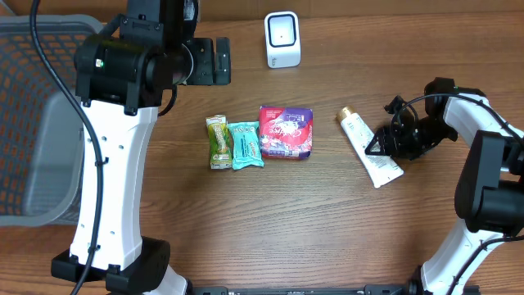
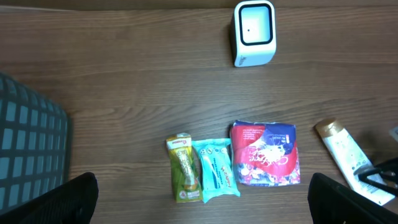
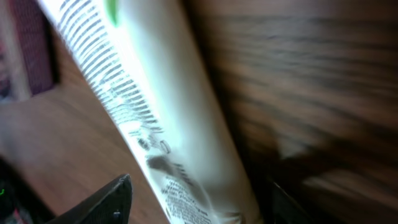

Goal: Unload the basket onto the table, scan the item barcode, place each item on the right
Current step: 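Pull the white tube right and lift it upright, then hold the white tube over the scanner to scan its barcode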

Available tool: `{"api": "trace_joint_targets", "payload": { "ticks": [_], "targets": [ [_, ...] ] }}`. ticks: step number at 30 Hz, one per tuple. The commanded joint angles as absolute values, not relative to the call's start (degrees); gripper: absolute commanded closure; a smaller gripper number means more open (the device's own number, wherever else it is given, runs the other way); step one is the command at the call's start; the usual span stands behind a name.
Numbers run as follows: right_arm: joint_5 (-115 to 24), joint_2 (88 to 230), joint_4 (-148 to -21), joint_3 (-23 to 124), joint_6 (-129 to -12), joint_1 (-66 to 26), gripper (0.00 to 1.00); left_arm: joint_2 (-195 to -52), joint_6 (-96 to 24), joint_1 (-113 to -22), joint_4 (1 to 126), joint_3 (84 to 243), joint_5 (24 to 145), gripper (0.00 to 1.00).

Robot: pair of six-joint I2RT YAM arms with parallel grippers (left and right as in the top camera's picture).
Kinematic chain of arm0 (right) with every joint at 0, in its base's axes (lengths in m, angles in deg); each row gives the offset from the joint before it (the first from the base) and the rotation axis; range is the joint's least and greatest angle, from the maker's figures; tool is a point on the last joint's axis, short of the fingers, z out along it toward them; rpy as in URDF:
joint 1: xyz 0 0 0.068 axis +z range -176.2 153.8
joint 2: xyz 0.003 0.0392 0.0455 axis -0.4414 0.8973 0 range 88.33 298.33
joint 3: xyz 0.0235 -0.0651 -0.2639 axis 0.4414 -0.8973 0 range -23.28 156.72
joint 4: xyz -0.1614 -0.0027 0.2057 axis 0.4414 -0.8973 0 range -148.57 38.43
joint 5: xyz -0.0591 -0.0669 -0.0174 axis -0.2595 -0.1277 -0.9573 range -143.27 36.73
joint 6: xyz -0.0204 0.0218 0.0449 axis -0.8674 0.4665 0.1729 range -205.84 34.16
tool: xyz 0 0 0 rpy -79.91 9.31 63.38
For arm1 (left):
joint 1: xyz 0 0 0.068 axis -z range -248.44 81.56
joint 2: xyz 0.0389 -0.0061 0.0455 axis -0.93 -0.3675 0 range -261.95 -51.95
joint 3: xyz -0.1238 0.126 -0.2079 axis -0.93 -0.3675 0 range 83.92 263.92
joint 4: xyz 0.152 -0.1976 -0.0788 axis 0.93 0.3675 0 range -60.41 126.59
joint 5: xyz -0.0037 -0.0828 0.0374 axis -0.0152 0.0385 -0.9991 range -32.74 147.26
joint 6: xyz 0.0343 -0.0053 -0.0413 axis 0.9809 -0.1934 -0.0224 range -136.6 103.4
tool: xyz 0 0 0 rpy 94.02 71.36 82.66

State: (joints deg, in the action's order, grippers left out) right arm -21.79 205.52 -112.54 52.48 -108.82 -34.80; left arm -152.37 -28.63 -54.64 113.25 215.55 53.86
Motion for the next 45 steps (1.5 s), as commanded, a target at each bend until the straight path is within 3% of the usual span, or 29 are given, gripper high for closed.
{"api": "trace_joint_targets", "payload": {
  "ticks": [1, 4, 13, 19, 26, 32, 38, 42, 45],
  "targets": [
    [-16.7, 206.1, -111.8, 49.1, -109.7, -34.7, 0.45, -152.4, -28.1, -54.6, 114.3, 216.3, 49.1, 0.0],
    [-13.4, 206.1, -109.5, 46.4, -109.4, -34.6, 0.51, -152.4, -28.2, -54.6, 114.9, 216.3, 45.3, 0.0],
    [-12.8, 206.1, -97.0, 43.1, -94.5, -34.5, 0.51, -152.4, -28.2, -54.6, 115.1, 216.3, 49.9, 0.0],
    [-12.6, 206.0, -96.0, 43.1, -89.7, -34.5, 0.84, -152.4, -29.1, -54.6, 115.1, 216.3, 49.9, 0.01],
    [-16.4, 197.2, -103.2, 47.4, -88.9, -34.6, 0.96, -152.4, -29.0, -54.6, 115.1, 216.3, 49.8, 0.0],
    [-23.8, 185.0, -113.9, 57.7, -88.8, -30.9, 0.96, -152.4, -29.0, -54.6, 115.1, 216.3, 49.8, 0.01],
    [-20.5, 178.7, -118.4, 66.1, -88.8, -23.8, 0.96, -152.4, -29.0, -54.6, 115.1, 216.3, 49.8, 0.0],
    [-14.1, 176.4, -118.3, 69.2, -90.6, -20.7, 0.96, -152.4, -29.0, -54.6, 115.1, 216.3, 49.8, 0.0],
    [-1.0, 175.3, -117.9, 69.5, -93.8, -20.8, 0.96, -152.4, -29.0, -54.6, 115.1, 216.3, 49.8, 0.0]
  ]
}}
